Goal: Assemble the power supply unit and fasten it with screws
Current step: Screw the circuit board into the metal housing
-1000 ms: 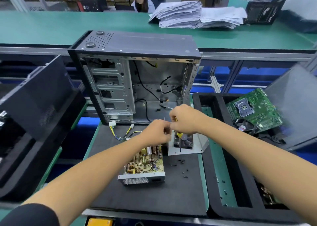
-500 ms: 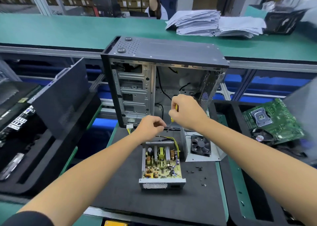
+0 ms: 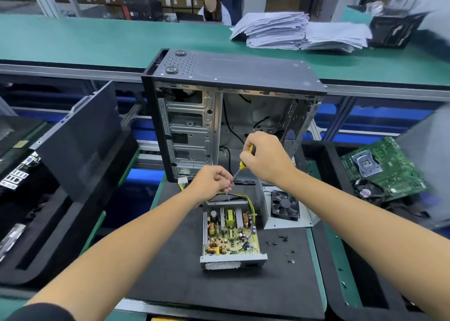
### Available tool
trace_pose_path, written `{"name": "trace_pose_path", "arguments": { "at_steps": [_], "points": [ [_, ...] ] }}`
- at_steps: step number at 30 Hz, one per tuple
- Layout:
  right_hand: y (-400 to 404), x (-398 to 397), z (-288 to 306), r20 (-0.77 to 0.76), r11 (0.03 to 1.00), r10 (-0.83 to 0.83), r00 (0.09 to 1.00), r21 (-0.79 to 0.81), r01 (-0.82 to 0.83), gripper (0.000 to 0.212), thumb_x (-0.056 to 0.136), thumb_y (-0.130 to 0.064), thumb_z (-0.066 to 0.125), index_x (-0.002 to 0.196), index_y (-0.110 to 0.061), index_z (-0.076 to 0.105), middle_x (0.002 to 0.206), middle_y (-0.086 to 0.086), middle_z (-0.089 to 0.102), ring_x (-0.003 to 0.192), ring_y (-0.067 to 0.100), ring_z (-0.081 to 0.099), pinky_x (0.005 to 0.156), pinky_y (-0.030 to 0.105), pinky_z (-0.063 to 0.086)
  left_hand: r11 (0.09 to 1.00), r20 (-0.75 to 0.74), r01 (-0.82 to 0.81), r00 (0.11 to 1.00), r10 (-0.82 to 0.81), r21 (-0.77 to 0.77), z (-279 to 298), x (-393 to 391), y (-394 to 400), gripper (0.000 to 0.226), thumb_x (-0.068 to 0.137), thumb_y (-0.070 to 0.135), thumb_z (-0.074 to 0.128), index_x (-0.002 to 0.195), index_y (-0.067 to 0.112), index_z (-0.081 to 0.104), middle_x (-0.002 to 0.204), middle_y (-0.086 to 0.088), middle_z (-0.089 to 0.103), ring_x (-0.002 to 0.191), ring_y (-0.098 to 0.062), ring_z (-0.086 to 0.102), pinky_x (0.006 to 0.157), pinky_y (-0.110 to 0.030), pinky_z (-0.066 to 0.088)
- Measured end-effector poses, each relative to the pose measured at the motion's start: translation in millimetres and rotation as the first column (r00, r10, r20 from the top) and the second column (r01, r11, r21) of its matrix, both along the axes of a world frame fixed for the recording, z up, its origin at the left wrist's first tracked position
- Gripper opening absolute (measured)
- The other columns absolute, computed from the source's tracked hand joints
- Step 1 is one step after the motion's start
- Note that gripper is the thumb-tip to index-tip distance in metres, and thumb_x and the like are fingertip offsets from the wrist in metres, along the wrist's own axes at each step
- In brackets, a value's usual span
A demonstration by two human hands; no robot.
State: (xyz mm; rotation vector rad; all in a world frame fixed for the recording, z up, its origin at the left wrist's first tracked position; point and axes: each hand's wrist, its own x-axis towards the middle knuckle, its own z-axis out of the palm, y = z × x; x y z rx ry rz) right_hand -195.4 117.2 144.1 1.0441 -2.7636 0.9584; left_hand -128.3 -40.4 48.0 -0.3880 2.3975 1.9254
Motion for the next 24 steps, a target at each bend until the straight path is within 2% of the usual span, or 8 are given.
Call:
{"name": "trace_pose_path", "arguments": {
  "at_steps": [6,15,17,21,24],
  "points": [
    [4,1,-1,-0.015,1.0,0.002,1.0,-0.027,-0.003,0.012,0.08,-0.014,0.059,0.069,-0.009,0.057,0.07,-0.01,0.046,0.065,0.004,0.042,0.061,0.026,0.028,1.0,0.021,0.021,1.0,-0.02,-0.006,-3,1,2,0.015,0.095,-0.003,0.053,0.089,0.007,0.062,0.082,-0.015,0.072,0.069,-0.013,0.068,0.067,-0.02,0.054],
    [9,2,-3,0.0,0.999,0.007,1.0,-0.042,-0.007,0.013,0.08,-0.013,0.058,0.068,-0.012,0.055,0.07,-0.009,0.048,0.067,0.012,0.044,0.064,0.027,0.031,0.996,0.028,0.076,0.997,-0.075,-0.04,-3,3,10,0.02,0.097,-0.003,0.048,0.097,0.007,0.065,0.084,-0.009,0.071,0.069,-0.007,0.064,0.068,-0.016,0.053],
    [12,2,-2,0.027,0.997,-0.013,1.0,-0.072,0.015,0.014,0.08,-0.014,0.058,0.067,-0.012,0.056,0.071,-0.005,0.053,0.065,0.012,0.045,0.061,0.028,0.032,0.995,0.025,0.088,0.996,-0.087,-0.045,-4,3,12,0.022,0.098,-0.004,0.046,0.1,0.005,0.066,0.084,-0.008,0.07,0.068,-0.006,0.064,0.07,-0.016,0.053],
    [17,-1,2,0.117,0.991,-0.068,0.991,-0.103,0.08,0.011,0.079,-0.013,0.058,0.068,-0.011,0.058,0.063,0.006,0.063,0.046,0.013,0.043,0.047,0.025,0.035,0.993,0.001,0.115,0.993,-0.115,-0.032,-4,3,17,0.026,0.098,-0.006,0.043,0.096,0.007,0.066,0.082,-0.007,0.069,0.068,-0.007,0.062,0.072,-0.018,0.055],
    [22,-5,5,0.169,0.983,-0.104,0.98,-0.13,0.127,0.006,0.08,-0.011,0.057,0.075,-0.01,0.06,0.058,0.001,0.061,0.042,0.012,0.044,0.041,0.021,0.037,0.993,-0.025,0.112,0.993,-0.113,-0.034,-3,2,22,0.031,0.099,-0.004,0.042,0.092,0.014,0.067,0.077,-0.001,0.068,0.067,-0.005,0.06,0.07,-0.019,0.053]
  ]
}}
